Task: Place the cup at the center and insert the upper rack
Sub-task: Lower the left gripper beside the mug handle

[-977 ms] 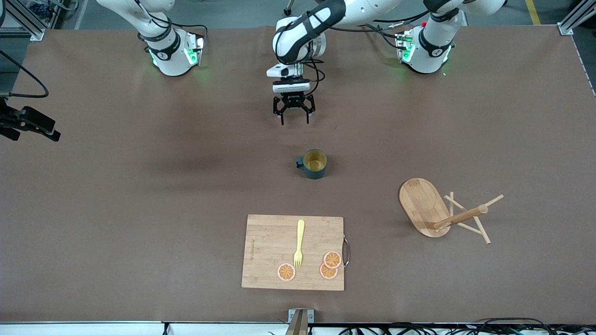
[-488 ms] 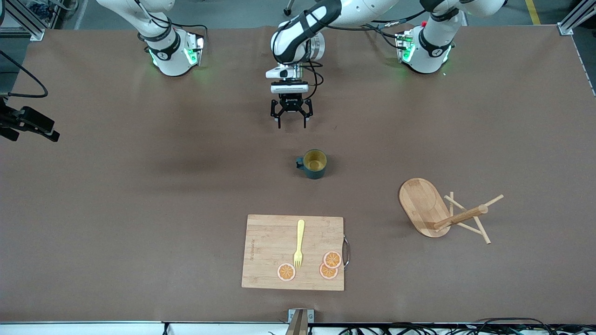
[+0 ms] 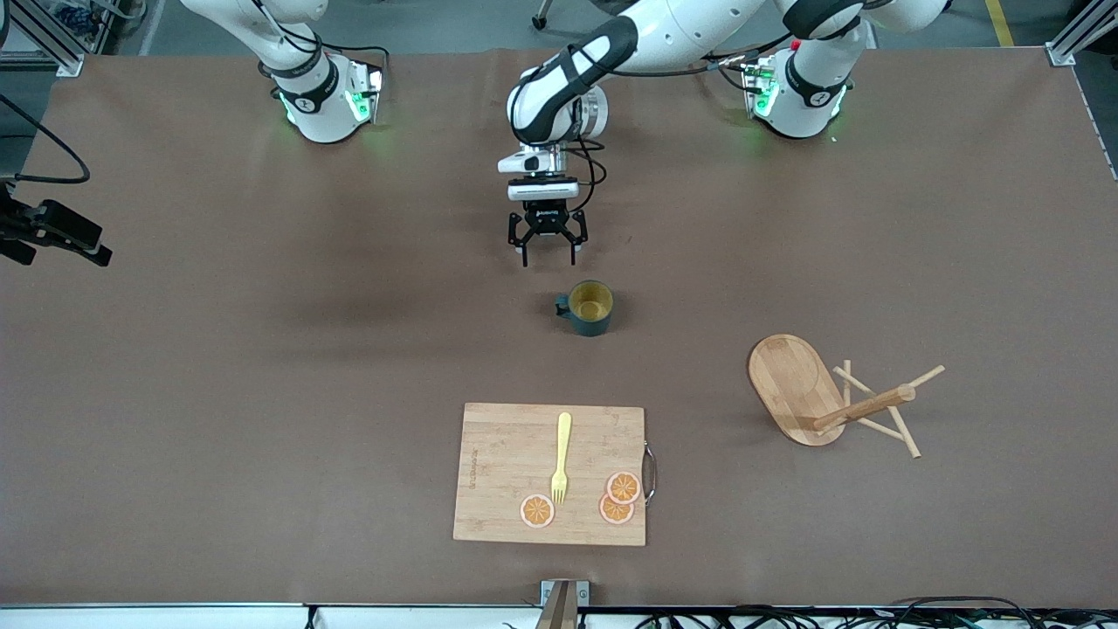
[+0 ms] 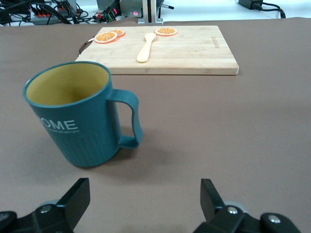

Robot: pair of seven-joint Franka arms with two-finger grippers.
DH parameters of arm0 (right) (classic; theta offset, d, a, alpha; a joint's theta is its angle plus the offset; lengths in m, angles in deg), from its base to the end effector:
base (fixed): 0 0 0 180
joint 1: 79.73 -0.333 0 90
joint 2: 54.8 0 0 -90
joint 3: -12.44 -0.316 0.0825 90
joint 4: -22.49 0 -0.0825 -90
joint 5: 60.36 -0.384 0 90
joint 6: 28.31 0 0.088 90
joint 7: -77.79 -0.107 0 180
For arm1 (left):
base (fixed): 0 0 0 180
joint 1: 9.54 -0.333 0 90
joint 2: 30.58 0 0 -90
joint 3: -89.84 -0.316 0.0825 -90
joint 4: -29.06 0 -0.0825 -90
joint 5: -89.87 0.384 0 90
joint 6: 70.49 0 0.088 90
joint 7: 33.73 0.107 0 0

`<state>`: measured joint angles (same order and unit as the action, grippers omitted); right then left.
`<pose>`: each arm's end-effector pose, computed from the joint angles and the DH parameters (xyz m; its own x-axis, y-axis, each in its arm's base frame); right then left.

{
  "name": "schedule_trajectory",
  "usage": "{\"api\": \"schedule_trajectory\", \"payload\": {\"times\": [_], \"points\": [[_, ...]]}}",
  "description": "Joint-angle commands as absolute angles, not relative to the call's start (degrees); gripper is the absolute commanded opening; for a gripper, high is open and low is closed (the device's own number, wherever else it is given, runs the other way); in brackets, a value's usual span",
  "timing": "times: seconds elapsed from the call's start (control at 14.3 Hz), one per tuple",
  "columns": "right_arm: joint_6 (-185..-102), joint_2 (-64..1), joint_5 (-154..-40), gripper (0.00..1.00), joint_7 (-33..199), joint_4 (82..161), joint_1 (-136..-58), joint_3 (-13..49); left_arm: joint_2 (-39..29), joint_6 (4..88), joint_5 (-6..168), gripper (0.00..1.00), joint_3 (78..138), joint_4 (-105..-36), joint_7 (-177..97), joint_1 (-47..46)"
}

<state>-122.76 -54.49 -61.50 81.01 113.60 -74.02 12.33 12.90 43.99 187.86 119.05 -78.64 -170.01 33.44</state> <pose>0.5612 -0.0530 0.6193 0.9976 -0.0429 0.0539 -0.0421 -0.9990 -0.0169 0.2541 -0.5614 0.1357 0.5671 -0.0185 0.8234 0.0050 -0.9997 -0.0259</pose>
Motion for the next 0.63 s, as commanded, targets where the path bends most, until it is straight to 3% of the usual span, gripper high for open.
{"api": "schedule_trajectory", "payload": {"times": [0.0, 0.56], "points": [[-123.05, -55.24, -60.62, 1.0, 81.48, 114.25, -74.02, 12.17, 14.24, 43.68, 188.92, 1.0, 116.73, -76.15, -168.65, 35.72], [-123.14, -55.24, -60.62, 1.0, 81.48, 114.25, -74.02, 12.17, 18.81, 43.95, 189.88, 0.99, 114.98, -70.35, -164.78, 35.81]]}}
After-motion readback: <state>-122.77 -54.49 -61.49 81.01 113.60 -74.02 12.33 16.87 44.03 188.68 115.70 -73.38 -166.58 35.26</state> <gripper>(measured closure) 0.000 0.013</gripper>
